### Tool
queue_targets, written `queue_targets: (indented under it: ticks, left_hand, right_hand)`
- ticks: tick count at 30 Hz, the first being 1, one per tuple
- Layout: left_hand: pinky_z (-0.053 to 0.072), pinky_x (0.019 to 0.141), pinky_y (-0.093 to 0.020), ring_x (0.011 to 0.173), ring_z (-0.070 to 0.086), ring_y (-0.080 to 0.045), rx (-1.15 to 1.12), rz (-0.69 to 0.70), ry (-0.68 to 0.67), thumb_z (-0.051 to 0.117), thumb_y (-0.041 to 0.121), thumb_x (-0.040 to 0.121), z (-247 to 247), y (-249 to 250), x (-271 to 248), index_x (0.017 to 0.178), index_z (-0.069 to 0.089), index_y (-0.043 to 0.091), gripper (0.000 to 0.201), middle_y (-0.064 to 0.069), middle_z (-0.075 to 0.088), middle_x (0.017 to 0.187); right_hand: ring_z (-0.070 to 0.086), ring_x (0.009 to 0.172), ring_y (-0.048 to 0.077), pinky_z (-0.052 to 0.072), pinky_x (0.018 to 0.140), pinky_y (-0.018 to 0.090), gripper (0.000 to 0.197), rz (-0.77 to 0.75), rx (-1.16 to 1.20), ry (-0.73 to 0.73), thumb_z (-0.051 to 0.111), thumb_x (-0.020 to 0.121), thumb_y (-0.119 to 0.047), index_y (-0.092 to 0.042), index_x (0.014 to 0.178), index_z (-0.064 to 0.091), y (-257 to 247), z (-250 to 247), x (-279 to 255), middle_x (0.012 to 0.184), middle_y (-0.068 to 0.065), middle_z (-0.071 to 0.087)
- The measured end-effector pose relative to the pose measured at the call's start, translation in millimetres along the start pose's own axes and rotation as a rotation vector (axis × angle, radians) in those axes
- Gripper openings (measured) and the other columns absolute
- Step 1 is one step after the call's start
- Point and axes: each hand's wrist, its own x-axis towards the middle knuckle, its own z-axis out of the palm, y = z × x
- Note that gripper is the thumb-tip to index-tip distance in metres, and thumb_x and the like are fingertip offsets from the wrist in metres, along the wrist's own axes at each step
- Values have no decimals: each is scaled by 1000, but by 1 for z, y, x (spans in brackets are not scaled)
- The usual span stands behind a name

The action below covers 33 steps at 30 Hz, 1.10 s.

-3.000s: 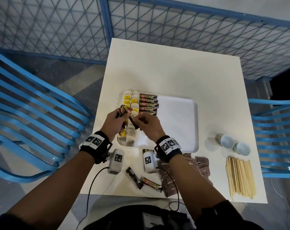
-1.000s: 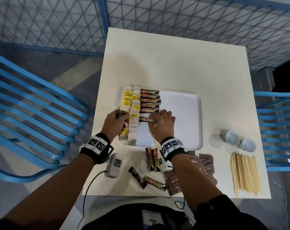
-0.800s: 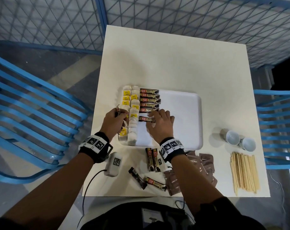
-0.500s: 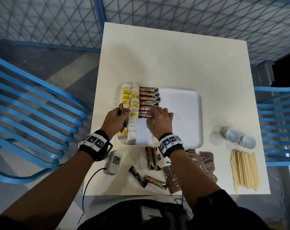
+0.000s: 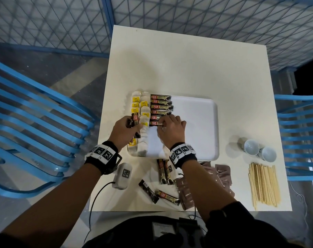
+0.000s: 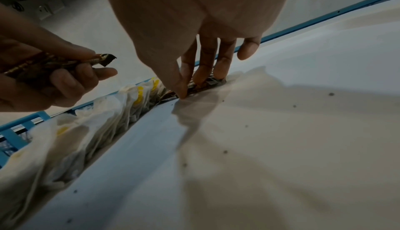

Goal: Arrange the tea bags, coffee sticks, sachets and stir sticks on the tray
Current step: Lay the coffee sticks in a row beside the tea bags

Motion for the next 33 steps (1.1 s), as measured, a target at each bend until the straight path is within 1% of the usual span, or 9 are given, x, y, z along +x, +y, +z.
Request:
queue_targets:
  ticks: [4, 7, 11, 14, 17, 21, 26, 30, 33]
  left_hand:
    - [41, 42, -22, 41, 51, -2, 13, 36, -2, 78, 21, 89, -2, 2, -2, 107, 67, 10, 24, -3, 66, 77]
    - [42, 45, -22, 44, 54, -3, -7, 43, -19, 81, 19, 87, -1, 3, -4, 107, 67, 14, 25, 0, 67, 75]
    - [44, 54, -26, 51, 56, -2, -20, 51, -22, 85, 20, 82, 4, 4, -5, 108, 68, 16, 31, 5, 69, 80]
    - [45, 57, -27, 55, 59, -5, -32, 70, -2, 87, 23, 80, 5, 4, -7, 107, 67, 18, 34, 5, 70, 82]
    - [50, 56, -33, 65, 65, -16, -21, 78, 0, 92, 31, 72, 3, 5, -12, 104, 66, 19, 43, 3, 73, 87]
    - [49, 62, -30, 69, 66, -9, 29, 124, -44, 97, 38, 57, 1, 3, -17, 100, 65, 28, 55, 6, 73, 86]
    - [47, 58, -20, 65, 66, -2, 68, 158, -96, 92, 22, 72, 4, 8, -24, 102, 65, 25, 41, 8, 73, 86]
    - [43, 49, -30, 83, 71, -40, -167, 49, -126, 72, 31, 94, 0, 11, -26, 107, 71, 14, 21, -14, 76, 93]
    - [35, 44, -26, 79, 71, -30, -159, 28, -83, 71, 35, 95, 2, 12, -26, 100, 73, 12, 24, -12, 75, 93]
  right_hand:
    - [53, 97, 21, 33, 84, 39, 22, 19, 52, 5, 67, 80, -29, -25, 101, 65, -2, -4, -3, 98, -5, 62]
    - [54, 87, 15, 39, 79, 35, 13, 21, 257, 48, 67, 84, -25, -24, 97, 66, -11, -13, -5, 87, -9, 60]
    - [60, 79, 4, 46, 73, 14, 12, 103, 582, -70, 67, 93, -21, -14, 98, 73, -35, -27, -1, 87, -6, 70]
    - [63, 79, 10, 49, 79, 24, 21, 223, 690, -232, 61, 97, -29, -12, 105, 72, -44, -32, 2, 91, -1, 72]
    - [61, 72, 10, 52, 78, 31, 25, 260, 773, -264, 60, 99, -30, -9, 105, 71, -47, -32, -1, 87, 0, 71]
    - [65, 69, 7, 50, 65, 18, 20, 307, 892, -276, 70, 93, -28, -9, 97, 74, -53, -35, -6, 84, 1, 73]
    - [67, 73, 8, 49, 61, 17, 18, 298, 897, -316, 73, 91, -24, -7, 95, 72, -52, -40, -6, 89, 5, 74]
    - [72, 81, 30, 57, 65, 37, 12, 245, 908, -337, 69, 94, -23, -13, 97, 64, -46, -47, -4, 91, 13, 73]
    - [71, 68, 36, 56, 60, 41, 15, 179, 975, -419, 67, 96, -26, -15, 101, 57, -49, -54, -10, 86, 17, 72]
